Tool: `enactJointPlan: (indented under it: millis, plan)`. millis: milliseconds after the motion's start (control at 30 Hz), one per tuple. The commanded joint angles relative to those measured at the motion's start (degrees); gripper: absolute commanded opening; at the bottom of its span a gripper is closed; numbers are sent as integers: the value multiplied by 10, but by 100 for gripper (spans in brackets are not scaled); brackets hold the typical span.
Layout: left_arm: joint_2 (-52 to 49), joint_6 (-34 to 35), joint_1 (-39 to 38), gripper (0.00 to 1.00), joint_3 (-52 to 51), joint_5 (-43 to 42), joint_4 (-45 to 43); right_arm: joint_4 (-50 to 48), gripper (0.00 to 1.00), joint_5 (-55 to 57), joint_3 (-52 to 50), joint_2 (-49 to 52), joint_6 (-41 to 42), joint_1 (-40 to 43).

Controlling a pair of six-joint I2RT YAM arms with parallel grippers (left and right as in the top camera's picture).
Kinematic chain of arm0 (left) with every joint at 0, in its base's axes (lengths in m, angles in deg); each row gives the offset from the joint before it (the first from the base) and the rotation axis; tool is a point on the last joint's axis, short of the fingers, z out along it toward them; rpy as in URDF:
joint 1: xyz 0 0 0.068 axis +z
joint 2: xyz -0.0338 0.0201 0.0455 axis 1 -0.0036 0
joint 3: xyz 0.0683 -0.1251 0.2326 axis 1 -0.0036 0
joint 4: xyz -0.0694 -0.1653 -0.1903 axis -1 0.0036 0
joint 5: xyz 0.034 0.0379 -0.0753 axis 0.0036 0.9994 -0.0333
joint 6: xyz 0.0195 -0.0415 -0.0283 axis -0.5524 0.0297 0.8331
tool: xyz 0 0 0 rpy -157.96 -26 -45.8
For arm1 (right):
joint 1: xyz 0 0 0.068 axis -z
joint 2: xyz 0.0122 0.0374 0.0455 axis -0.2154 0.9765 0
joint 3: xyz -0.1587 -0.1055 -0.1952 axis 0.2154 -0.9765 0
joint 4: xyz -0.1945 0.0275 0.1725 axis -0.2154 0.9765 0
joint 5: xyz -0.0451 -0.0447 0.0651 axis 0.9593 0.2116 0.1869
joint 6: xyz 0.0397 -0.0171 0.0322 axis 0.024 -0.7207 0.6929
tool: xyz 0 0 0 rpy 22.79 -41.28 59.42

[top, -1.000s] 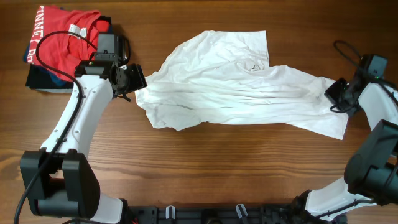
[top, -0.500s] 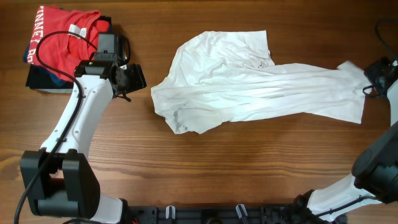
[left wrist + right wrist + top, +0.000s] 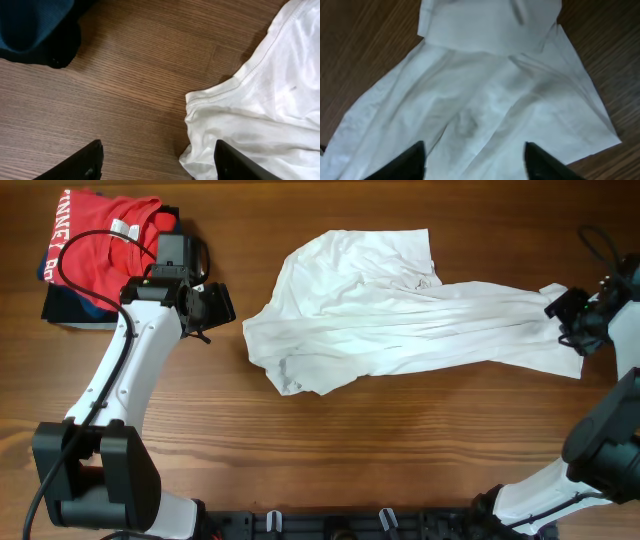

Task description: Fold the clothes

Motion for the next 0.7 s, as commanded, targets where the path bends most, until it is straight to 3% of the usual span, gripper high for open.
enactJointPlan:
  millis: [0,100,200,300,667]
  plan:
    - [1,-3,-2,71,-1,-3,-1,-18,49,42,-6,25,-9,-1]
    - [1,-3,-2,71,-1,-3,-1,-28,42,61,-6,43,-10,-1]
    - [1,-3,-2,72,-1,-3,-1,-36,42,71,-6,61,-21,0]
    - [1,-3,-2,72,-1,-3,-1,-48,57,71,-6,80,-25,0]
    - [1,-3,-2,73,-1,-3,12,-100,58,68,-2,106,-40,3]
